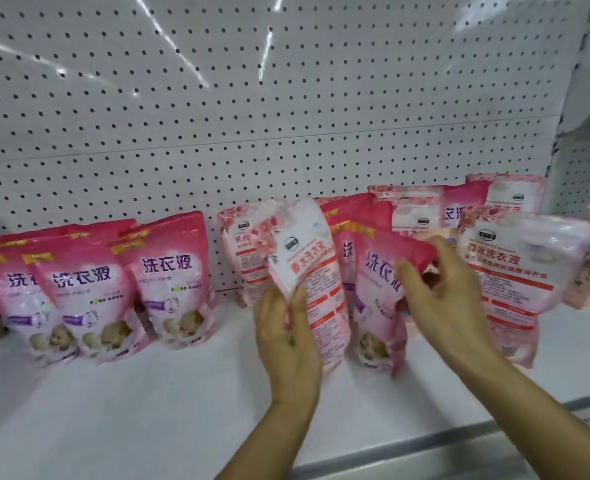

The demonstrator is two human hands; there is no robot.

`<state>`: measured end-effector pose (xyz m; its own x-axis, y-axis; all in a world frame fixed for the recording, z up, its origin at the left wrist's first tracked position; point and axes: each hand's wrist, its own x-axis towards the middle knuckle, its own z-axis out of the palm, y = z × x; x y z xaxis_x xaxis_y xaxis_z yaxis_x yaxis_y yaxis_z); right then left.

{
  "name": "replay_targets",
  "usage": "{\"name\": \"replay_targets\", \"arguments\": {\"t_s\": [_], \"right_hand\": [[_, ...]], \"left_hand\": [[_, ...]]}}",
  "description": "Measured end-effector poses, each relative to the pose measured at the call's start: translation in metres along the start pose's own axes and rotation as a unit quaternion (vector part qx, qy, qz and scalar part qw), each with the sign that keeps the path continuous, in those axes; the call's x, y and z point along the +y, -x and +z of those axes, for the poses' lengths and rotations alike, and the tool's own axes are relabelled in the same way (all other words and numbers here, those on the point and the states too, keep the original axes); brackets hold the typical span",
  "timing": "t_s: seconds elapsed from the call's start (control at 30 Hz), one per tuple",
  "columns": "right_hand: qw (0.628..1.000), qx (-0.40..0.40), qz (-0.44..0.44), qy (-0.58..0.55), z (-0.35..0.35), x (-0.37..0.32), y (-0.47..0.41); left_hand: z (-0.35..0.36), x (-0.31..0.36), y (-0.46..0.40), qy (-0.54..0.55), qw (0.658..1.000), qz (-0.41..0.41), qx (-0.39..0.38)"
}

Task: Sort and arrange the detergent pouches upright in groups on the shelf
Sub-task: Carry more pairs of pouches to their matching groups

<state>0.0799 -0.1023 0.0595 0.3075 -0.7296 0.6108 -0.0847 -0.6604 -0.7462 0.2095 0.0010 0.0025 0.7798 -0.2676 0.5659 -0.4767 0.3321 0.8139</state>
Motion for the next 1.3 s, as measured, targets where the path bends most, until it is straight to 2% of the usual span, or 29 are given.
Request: {"name": "replay_targets", "arguments": {"t_s": [0.13,0.2,0.33,0.37,0.43,0.53,0.6,0.67,0.73,0.8,0.9,1.0,1.07,1.2,1.3], "right_hand": [[0.998,-0.048,0.035,-0.016,-0.005,0.009,0.011],[0.997,-0.063,0.044,-0.004,-0.009,0.003,0.011],[0.992,-0.076,0.047,0.088,-0.007,-0.010,0.012],[0.991,-0.075,0.050,0.099,-0.006,-0.011,0.012],[0.990,-0.075,0.053,0.110,-0.005,-0.012,0.012],[0.992,-0.070,0.047,0.095,-0.005,-0.011,0.013],[0.992,-0.073,0.046,0.091,-0.004,-0.011,0.014],[0.991,-0.079,0.050,0.096,-0.004,-0.010,0.016],[0.990,-0.084,0.049,0.100,-0.004,-0.006,0.017],[0.991,-0.088,0.045,0.092,-0.004,-0.002,0.018],[0.992,-0.089,0.044,0.084,-0.007,0.002,0.020],[0.993,-0.084,0.046,0.065,-0.009,0.007,0.022],[0.994,-0.084,0.057,0.038,-0.009,0.010,0.022],[0.998,-0.052,0.039,-0.012,-0.012,0.012,0.025],[0.998,0.031,-0.013,-0.046,-0.030,0.010,0.013]], "left_hand": [[0.013,-0.010,0.021,-0.121,0.981,0.067,-0.134],[0.009,-0.003,0.020,-0.112,0.975,0.040,-0.186],[-0.007,0.009,0.007,-0.072,0.957,-0.002,-0.279],[-0.012,0.012,0.002,-0.057,0.959,-0.004,-0.278],[-0.018,0.014,-0.019,-0.041,0.976,0.004,-0.216],[-0.016,0.002,-0.072,-0.127,0.986,-0.009,-0.110],[-0.007,-0.009,-0.104,-0.148,0.982,-0.071,-0.099],[0.003,-0.020,-0.122,-0.102,0.974,-0.172,-0.107],[0.009,-0.028,-0.127,-0.084,0.964,-0.226,-0.115],[0.009,-0.029,-0.125,-0.094,0.970,-0.203,-0.094],[-0.005,-0.012,-0.113,-0.065,0.990,-0.123,-0.036],[-0.028,0.020,-0.101,-0.026,0.998,-0.058,-0.017],[-0.044,0.038,-0.095,-0.040,0.999,-0.022,-0.003],[-0.074,0.059,-0.073,-0.047,0.999,-0.009,0.023],[-0.089,0.066,-0.052,-0.016,0.999,-0.029,0.022]]}}
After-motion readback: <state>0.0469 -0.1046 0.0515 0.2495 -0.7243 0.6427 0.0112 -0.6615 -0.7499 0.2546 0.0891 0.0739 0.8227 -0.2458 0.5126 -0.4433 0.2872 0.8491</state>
